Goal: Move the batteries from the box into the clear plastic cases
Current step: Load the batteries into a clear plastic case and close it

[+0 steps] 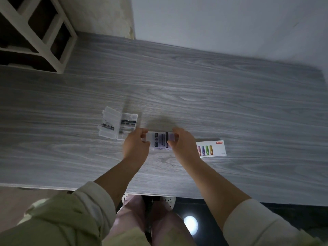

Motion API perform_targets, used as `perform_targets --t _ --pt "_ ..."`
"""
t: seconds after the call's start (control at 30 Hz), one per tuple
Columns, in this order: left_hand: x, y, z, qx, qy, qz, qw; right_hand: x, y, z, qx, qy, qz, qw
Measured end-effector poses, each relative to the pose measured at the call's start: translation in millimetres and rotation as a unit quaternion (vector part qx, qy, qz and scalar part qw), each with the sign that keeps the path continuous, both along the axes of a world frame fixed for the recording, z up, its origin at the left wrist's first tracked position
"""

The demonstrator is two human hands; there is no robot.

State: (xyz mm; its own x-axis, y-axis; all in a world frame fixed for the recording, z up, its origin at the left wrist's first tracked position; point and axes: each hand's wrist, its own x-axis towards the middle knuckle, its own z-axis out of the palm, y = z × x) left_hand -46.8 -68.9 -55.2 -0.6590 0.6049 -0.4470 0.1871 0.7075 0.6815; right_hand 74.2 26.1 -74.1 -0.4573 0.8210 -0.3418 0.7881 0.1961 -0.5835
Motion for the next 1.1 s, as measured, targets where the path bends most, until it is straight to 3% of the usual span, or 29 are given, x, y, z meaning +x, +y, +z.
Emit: perform_targets --t 0.63,0.97,1.1 --pt "1.7 -4.4 -1.9 -0.013 -0.013 0.009 1.0 4.9 -0.1 2.8 0.013 -0.007 0.068 0.998" --pt "3.7 -8.3 2.7 0.015 -0.139 0.139 0.98 5.4 -9.7 2.6 0.022 0.048 -0.004 0.999" --pt "3.3 -9.3 3.2 0.034 -0.157 0.169 0.972 4.0 -12.4 2.6 -0.028 0.11 -0.062 0.992"
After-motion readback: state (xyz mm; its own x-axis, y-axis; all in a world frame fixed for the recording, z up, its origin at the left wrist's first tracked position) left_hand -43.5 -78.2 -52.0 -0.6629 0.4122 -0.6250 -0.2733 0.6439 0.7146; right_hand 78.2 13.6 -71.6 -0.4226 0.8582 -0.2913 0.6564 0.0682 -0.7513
